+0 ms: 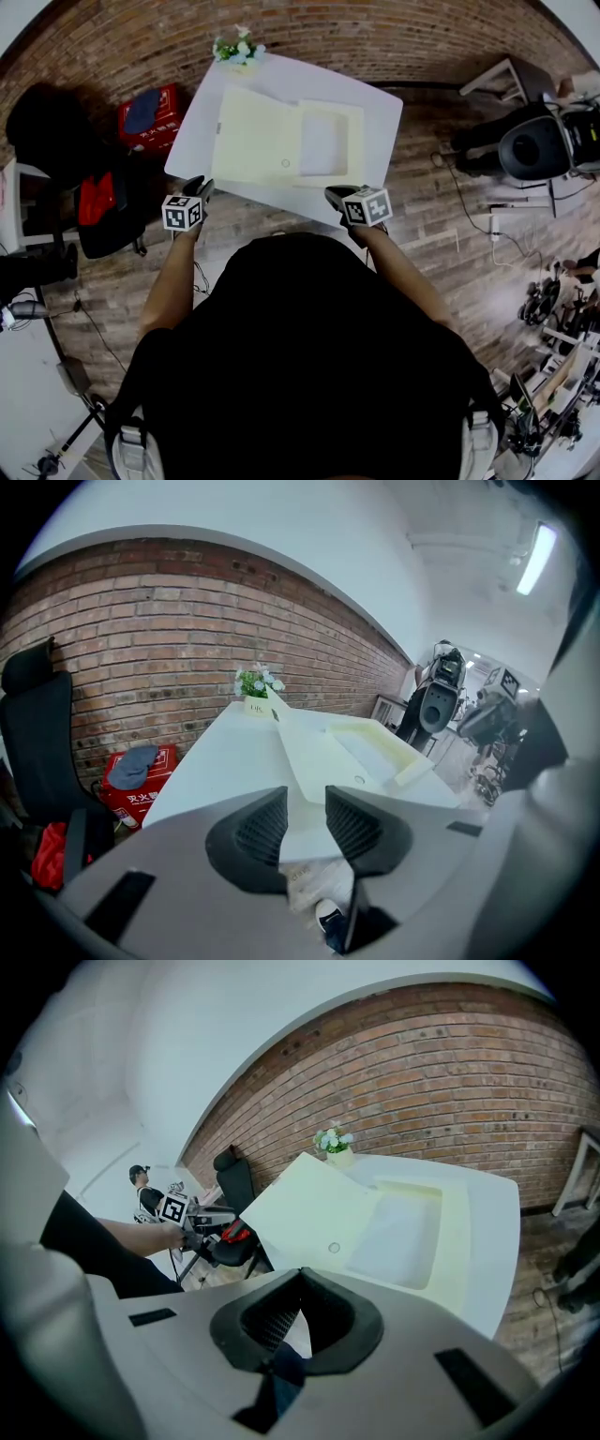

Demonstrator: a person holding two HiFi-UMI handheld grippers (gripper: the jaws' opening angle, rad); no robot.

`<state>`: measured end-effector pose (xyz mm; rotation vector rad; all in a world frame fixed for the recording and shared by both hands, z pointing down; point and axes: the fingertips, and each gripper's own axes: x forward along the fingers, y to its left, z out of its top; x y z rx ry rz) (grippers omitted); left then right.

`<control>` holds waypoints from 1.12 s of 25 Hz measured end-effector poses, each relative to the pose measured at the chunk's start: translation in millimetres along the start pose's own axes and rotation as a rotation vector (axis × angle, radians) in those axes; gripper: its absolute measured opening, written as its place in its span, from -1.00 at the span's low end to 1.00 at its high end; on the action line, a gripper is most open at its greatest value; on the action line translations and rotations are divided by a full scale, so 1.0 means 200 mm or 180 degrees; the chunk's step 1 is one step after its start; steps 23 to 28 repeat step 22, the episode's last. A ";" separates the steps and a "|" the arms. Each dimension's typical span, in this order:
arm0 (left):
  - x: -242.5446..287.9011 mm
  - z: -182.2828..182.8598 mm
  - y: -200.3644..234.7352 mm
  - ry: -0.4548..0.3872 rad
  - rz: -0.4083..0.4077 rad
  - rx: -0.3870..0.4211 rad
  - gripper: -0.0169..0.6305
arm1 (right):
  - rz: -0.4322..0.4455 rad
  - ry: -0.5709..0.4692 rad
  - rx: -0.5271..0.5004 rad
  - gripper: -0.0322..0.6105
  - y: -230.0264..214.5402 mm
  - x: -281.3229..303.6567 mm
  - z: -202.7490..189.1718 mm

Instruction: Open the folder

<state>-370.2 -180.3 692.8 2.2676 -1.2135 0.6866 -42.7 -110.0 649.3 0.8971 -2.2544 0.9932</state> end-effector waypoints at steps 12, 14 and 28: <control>-0.05 0.23 -0.16 -0.0329 -0.0064 0.0100 -0.68 | 0.0011 -0.0017 -0.0043 -0.83 -0.03 -0.06 0.00; -0.05 0.26 -0.19 -0.0373 -0.0062 0.0130 -0.70 | -0.0010 -0.0032 -0.0049 -0.82 -0.03 -0.07 0.00; -0.07 0.34 -0.27 -0.0495 -0.0026 0.0188 -0.79 | -0.0098 -0.0152 -0.0090 -0.83 -0.06 -0.18 0.03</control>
